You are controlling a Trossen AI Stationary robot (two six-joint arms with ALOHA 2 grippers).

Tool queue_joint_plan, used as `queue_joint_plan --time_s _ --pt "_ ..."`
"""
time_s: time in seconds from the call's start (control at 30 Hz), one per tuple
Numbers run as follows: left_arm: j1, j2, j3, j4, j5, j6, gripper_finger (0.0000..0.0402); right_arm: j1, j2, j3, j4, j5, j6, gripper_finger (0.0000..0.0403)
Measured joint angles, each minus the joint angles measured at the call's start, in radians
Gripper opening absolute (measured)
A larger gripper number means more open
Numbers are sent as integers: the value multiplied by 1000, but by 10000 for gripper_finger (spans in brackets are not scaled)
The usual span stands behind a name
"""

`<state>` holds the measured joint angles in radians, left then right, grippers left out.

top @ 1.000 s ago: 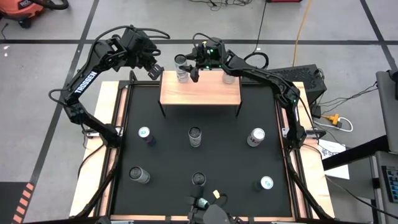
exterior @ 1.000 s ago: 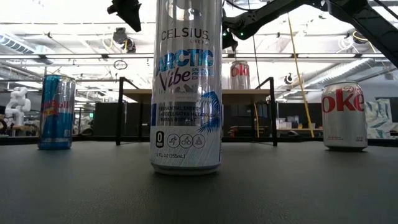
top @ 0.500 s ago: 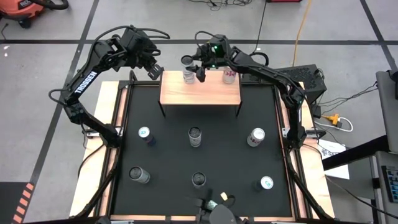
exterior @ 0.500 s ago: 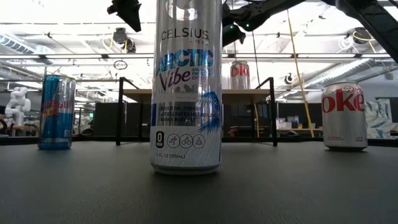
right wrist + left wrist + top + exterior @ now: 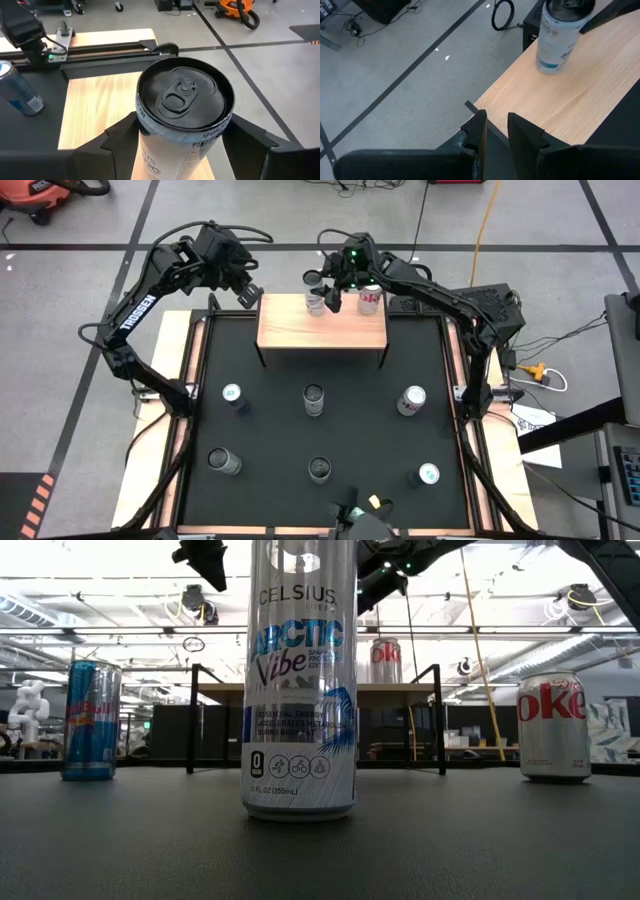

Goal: Place canned beverage on shelf
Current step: Adjust the white and black soda can

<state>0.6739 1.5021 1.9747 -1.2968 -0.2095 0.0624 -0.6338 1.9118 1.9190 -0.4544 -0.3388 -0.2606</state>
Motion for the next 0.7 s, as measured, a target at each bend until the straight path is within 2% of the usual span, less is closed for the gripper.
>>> queue_joint_plan --time_s 0.23,0.7 --pt "0 0 0 -1 0 -1 77 -9 -44 0 -57 -3 -14 225" --pt "0 0 0 -32 0 -3 77 -53 -48 0 -126 -4 23 225"
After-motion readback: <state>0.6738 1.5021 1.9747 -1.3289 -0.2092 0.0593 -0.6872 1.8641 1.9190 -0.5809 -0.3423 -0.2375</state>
